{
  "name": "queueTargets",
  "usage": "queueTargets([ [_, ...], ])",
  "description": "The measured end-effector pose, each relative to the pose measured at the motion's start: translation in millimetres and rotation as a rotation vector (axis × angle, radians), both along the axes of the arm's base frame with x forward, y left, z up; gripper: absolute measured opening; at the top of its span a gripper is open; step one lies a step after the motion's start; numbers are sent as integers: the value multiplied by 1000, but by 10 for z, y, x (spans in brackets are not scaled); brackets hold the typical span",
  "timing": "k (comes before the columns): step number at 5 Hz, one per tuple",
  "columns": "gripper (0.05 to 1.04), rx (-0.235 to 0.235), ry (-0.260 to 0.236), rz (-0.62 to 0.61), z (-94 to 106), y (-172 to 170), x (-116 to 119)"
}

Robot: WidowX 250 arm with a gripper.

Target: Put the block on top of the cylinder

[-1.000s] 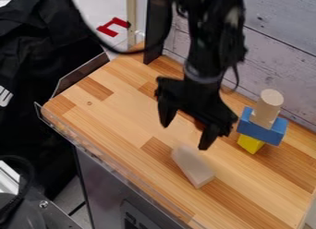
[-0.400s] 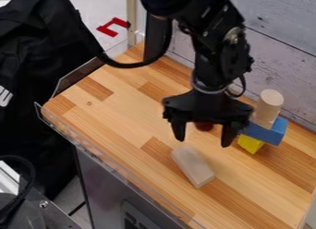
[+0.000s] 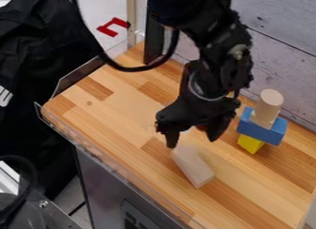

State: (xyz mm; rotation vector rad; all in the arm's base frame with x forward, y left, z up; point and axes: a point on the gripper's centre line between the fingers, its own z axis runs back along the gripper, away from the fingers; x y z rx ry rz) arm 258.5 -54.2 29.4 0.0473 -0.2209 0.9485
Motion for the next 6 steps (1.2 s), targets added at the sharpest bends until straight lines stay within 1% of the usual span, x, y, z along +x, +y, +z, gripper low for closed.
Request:
queueTargets([
  [1, 999, -27, 59, 50, -106, -50, -6],
  [2, 999, -53, 74, 74, -137, -86, -12],
  [3, 999, -82, 58, 86, -150, -128, 15],
  [4, 999, -88, 85, 120, -229, -120, -11],
  [5, 999, -38, 195, 157, -317, -91, -61],
  [6, 999, -43, 216, 200, -362, -89, -134],
])
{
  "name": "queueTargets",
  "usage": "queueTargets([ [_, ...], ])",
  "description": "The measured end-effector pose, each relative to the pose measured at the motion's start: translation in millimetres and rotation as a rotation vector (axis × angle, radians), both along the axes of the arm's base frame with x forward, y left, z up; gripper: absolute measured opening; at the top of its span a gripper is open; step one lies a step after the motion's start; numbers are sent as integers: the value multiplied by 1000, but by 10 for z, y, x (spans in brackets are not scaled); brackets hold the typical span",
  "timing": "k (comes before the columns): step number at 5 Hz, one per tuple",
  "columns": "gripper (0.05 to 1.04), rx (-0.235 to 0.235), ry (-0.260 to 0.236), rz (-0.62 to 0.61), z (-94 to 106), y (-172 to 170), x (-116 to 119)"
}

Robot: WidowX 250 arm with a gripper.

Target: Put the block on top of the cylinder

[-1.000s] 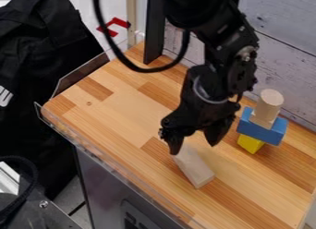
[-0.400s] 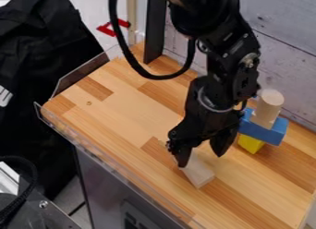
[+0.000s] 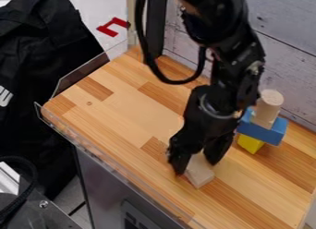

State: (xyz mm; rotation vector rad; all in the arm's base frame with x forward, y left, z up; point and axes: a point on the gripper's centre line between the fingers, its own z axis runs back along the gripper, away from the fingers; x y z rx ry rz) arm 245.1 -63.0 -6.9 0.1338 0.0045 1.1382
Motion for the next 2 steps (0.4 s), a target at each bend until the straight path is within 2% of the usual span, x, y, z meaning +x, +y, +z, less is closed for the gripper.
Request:
queueTargets([
  [1, 948, -24, -18, 20, -27, -28, 2],
  [2, 663, -45, -23, 18, -73, -22, -35],
])
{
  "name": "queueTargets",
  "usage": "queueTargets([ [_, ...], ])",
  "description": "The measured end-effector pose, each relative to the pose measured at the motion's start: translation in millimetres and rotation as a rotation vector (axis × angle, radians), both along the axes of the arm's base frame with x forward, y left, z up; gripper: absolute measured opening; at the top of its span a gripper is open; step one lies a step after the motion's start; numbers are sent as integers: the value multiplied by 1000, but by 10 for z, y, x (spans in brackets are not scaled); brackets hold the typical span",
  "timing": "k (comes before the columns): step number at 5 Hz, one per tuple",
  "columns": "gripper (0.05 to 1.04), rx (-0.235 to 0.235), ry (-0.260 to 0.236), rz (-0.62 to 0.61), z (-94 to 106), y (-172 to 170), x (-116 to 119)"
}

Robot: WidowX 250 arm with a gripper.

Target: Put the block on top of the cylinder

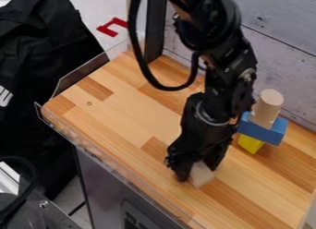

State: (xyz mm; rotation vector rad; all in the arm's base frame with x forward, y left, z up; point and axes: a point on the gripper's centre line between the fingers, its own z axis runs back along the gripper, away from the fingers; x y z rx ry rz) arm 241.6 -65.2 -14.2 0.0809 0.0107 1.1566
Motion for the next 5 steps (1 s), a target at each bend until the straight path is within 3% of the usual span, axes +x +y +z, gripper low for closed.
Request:
queueTargets([
  [1, 555, -20, -39, -10, 5, 20, -45],
  [2, 555, -20, -129, -3, 229, 43, 7],
  [3, 555, 12, -253, 27, 660, 29, 89],
  [4, 555, 57, -326, -5, 1074, -71, 195],
  [5, 555, 148, -389, -129, 1466, -213, 245],
])
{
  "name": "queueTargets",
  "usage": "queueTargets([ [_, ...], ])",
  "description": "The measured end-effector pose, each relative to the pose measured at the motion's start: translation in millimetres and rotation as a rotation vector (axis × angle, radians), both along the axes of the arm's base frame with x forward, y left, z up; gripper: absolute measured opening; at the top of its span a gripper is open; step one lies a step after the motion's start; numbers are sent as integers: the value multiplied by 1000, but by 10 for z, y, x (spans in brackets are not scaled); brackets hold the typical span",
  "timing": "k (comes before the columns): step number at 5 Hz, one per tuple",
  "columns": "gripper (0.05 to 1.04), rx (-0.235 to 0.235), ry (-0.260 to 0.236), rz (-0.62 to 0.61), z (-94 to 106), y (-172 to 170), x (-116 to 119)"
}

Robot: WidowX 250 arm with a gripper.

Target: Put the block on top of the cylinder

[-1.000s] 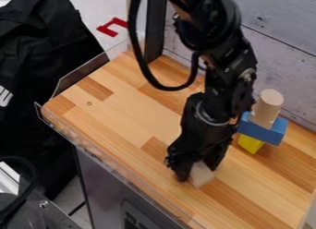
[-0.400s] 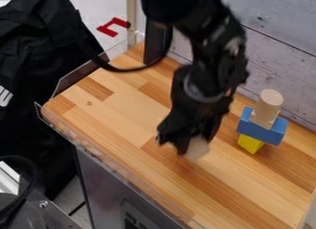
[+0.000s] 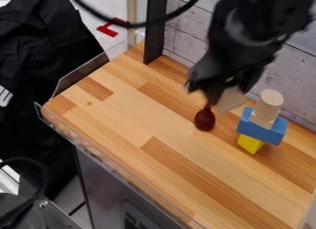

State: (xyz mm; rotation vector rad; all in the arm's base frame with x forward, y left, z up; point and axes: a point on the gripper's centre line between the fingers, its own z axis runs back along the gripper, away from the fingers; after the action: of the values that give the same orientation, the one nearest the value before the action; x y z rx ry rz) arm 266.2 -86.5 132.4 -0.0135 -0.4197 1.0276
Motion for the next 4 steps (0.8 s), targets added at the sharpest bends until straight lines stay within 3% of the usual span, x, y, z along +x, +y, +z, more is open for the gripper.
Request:
queueTargets([
  [1, 555, 82, -17, -82, 186, -87, 3],
  [2, 555, 95, -9, -114, 225, -160, 105],
  [3, 555, 87, 0, -171, 238, -265, 217],
  [4, 555, 38, 13, -247, 210, -386, 384],
])
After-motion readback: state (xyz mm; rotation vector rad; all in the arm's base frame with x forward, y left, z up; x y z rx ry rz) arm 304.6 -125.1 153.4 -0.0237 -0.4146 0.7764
